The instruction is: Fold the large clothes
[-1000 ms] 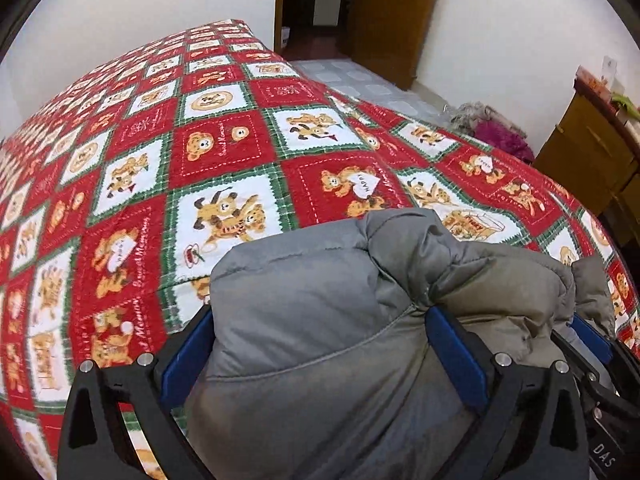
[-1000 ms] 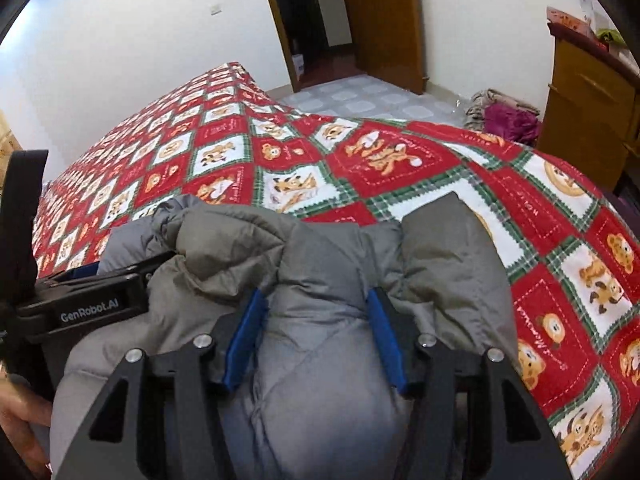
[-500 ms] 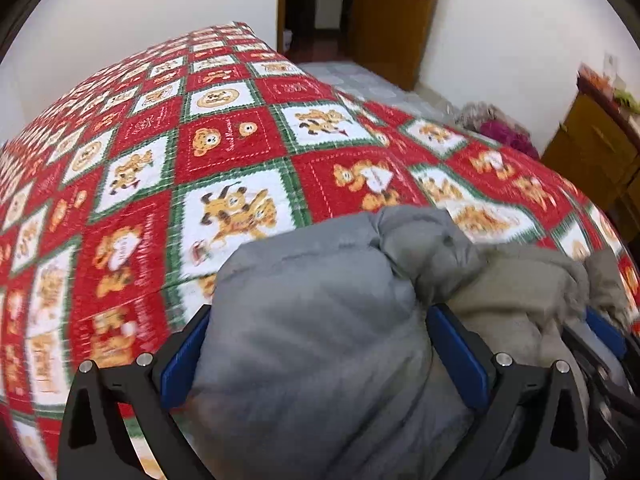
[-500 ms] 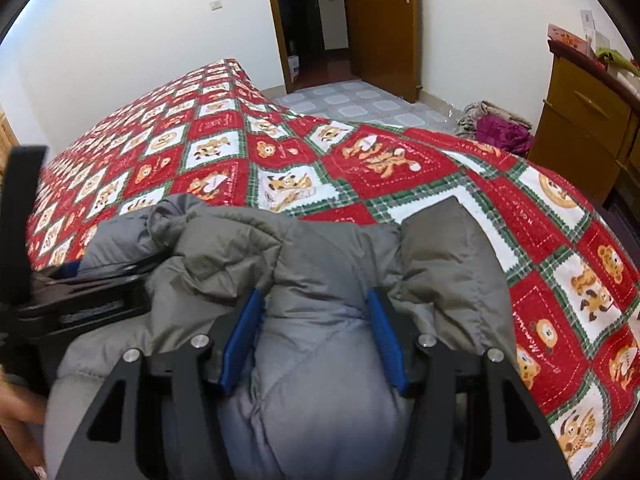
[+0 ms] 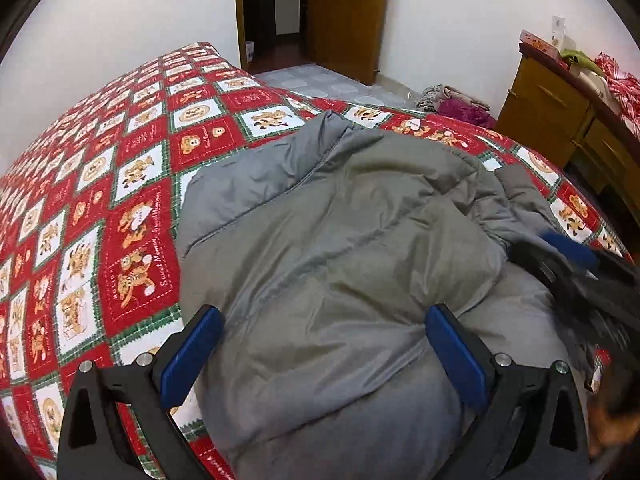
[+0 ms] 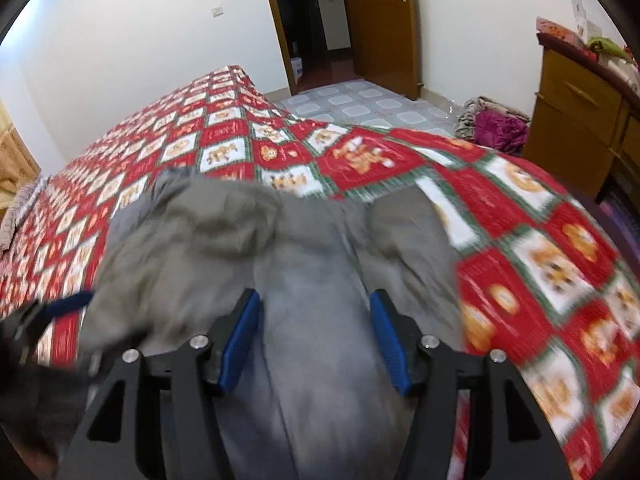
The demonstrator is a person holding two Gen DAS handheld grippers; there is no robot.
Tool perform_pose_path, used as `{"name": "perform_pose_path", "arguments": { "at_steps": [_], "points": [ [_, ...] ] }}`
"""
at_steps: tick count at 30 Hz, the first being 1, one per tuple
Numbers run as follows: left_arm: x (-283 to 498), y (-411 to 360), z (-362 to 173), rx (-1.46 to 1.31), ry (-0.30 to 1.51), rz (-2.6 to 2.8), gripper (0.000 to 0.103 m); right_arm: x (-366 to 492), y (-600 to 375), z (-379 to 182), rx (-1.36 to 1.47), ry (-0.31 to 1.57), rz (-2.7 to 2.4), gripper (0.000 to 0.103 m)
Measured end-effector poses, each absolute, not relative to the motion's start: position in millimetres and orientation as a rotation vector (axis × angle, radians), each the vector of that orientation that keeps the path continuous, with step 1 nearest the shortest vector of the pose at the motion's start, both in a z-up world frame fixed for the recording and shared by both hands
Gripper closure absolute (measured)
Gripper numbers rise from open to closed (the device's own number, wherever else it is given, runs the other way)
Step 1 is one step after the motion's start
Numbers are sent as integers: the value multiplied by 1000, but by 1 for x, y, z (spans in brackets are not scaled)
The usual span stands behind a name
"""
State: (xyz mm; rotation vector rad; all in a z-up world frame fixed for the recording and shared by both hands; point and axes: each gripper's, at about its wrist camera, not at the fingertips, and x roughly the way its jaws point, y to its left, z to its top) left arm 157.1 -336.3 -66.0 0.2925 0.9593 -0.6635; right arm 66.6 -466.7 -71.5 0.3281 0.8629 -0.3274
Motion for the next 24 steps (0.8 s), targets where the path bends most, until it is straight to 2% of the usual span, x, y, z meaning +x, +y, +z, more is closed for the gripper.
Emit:
{"name": "perform_pose_path", "arguments": {
  "at_steps": [3,7,14,18,21,24],
  "points": [
    [155,-342,-67,310,942,-657,1,55,-464,-82,320,885,-334,32],
    [152,-344,-69,326,927,-644,1,54,-479,-107,454,835,-311,23],
    [150,-342,-74,314,908,-648,1,61,-465,-106,375,829,-364,23],
    [140,-321,-59,276,925,-668,1,52,-460,-99,357,816,-380,22],
    [117,-297,-39,250,898,-709,1,18,-449,-76,373,771,-376,30],
    [93,-279,-32,269,858,-710,1,-14,-424,-59,338,761,-322,30]
  ]
}}
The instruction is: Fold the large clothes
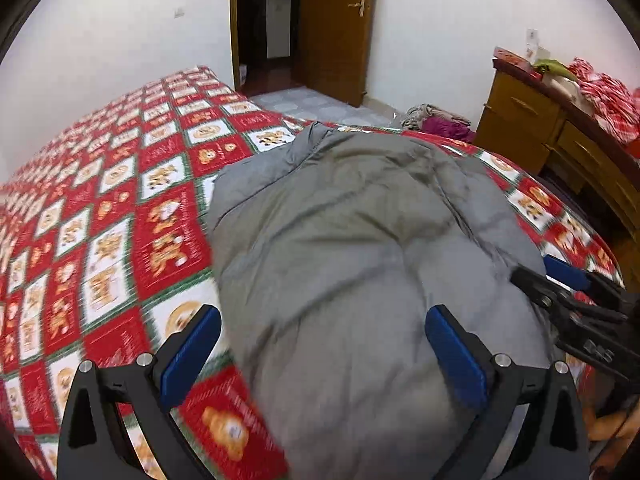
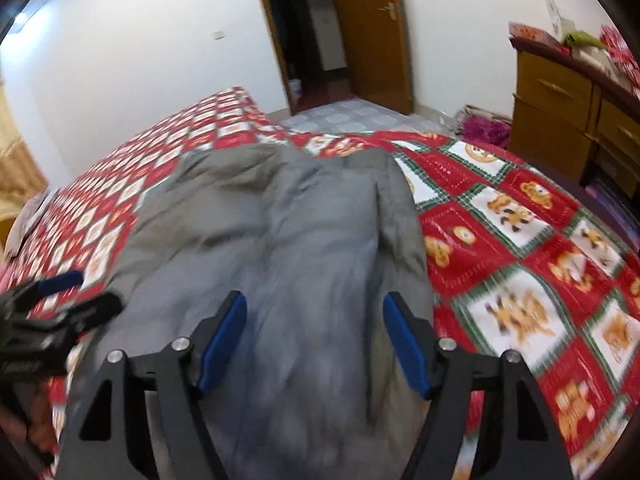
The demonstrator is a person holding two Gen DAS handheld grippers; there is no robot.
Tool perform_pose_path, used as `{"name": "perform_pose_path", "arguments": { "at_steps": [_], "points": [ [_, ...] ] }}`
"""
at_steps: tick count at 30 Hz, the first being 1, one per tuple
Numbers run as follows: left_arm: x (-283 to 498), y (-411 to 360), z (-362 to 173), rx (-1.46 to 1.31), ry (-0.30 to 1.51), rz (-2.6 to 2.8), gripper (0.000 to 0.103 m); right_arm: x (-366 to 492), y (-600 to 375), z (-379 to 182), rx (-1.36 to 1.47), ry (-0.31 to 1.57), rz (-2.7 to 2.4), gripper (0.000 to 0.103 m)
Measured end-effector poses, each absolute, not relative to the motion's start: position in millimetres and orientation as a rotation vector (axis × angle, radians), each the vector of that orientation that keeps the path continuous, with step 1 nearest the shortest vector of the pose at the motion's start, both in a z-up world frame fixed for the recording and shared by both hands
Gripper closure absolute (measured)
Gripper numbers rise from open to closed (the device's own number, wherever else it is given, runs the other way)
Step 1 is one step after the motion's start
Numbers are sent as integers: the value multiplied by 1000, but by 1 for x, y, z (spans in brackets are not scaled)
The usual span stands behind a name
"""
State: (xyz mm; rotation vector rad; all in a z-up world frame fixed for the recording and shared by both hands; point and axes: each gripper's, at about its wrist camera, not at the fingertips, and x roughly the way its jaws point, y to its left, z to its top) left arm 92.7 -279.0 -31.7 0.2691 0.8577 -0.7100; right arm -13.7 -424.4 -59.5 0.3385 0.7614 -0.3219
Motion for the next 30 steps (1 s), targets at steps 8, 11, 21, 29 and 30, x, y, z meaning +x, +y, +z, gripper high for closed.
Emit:
{"name": "perform_pose_path", "arguments": {
  "at_steps": [8,11,21,29,30],
  "points": [
    [75,-269,-62,253,865,-694,1,-43,-412,-96,480,860,-283,31],
    [83,-270,-68,251,902,-713,1,-44,-408,-103,539,848,-310,29],
    [88,-251,-67,127,942,-734,1,-49,-402,-100,556,862,-300,28],
    [66,-212,-41,71,854,-694,1,-94,-404,-62,491,737,-353,27],
    [61,-208,-39,95,828,-682,1,-99,-398,-56,446,721,-377,26]
  ]
}}
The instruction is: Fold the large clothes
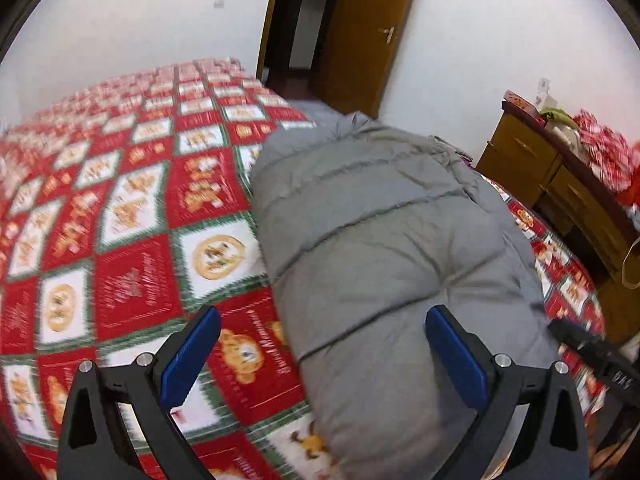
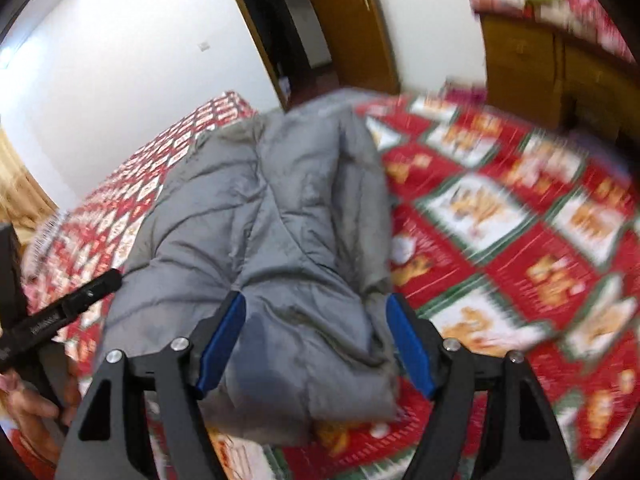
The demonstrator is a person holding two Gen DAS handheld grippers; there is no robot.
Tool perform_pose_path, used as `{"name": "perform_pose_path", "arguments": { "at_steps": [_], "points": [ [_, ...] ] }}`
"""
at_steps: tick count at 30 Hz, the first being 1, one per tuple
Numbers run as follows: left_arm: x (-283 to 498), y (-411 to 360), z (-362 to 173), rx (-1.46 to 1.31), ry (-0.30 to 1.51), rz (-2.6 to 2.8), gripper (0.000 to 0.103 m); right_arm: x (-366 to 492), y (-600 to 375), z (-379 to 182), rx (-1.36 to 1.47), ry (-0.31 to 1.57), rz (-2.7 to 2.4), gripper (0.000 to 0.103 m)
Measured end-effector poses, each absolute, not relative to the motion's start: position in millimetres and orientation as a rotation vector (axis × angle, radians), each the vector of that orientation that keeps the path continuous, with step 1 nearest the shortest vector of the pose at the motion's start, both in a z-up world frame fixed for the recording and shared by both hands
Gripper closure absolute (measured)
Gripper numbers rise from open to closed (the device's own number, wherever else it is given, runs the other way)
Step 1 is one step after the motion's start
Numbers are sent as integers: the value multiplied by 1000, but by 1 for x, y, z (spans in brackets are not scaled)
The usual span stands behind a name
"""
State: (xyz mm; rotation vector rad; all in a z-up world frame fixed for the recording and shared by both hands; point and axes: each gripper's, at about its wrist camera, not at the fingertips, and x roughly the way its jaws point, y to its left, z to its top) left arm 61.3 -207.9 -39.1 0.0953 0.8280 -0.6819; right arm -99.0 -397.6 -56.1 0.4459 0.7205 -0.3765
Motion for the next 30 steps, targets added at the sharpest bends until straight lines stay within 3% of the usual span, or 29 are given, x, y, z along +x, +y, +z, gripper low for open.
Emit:
{"name": "perform_pose_path", "arguments": {
  "at_steps": [3,8,12,30],
  "points": [
    [46,-201,-40,143,782,-634,1,-107,-377,-51,345,683,-420,18],
    [15,-192,-41,145,762,-633,1,-105,-358,-54,296,661,-430,17],
    [-4,-184,-39,186,731,-570,1,-118,-345,-50,325,636,-452,6],
    [-61,-157,-46,233,851,-464,1,-154,-309,-42,294,712,-490,4]
  ]
}}
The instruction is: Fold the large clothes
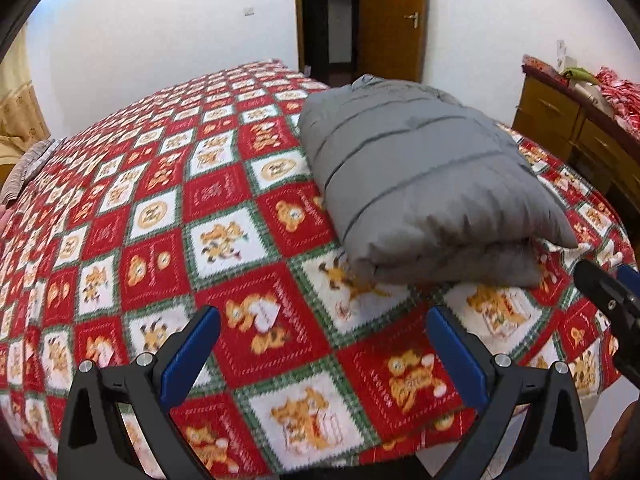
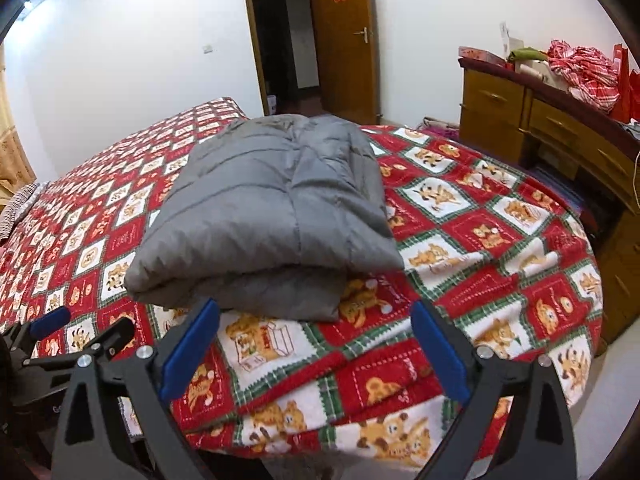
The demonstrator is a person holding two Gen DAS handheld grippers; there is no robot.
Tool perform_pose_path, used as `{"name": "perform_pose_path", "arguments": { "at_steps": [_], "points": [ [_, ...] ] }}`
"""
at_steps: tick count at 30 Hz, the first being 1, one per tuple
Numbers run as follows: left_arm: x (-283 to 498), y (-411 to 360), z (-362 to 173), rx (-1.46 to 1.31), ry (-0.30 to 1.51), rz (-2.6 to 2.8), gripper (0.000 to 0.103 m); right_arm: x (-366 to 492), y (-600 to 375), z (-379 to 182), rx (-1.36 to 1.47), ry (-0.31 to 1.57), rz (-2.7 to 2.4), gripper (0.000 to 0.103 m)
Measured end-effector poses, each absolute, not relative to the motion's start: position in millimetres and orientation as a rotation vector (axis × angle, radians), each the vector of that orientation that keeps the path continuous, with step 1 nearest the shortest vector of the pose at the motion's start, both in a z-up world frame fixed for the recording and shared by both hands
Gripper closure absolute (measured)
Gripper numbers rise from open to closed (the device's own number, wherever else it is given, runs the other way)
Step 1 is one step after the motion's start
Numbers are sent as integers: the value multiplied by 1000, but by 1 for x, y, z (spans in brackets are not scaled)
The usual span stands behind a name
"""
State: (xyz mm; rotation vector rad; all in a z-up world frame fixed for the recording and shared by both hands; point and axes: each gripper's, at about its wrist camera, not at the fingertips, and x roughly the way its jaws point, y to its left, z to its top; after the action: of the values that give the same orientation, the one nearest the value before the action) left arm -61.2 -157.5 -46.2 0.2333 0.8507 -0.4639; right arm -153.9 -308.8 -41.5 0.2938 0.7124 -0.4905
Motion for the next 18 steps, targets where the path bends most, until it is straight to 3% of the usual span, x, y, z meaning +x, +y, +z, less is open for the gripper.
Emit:
{"name": "perform_pose_path", "arguments": {
  "at_steps": [18],
  "points": [
    [-110,-133,-14,216,953,-447,1,-193,-286,-2,224,686,-444,1]
  ]
}}
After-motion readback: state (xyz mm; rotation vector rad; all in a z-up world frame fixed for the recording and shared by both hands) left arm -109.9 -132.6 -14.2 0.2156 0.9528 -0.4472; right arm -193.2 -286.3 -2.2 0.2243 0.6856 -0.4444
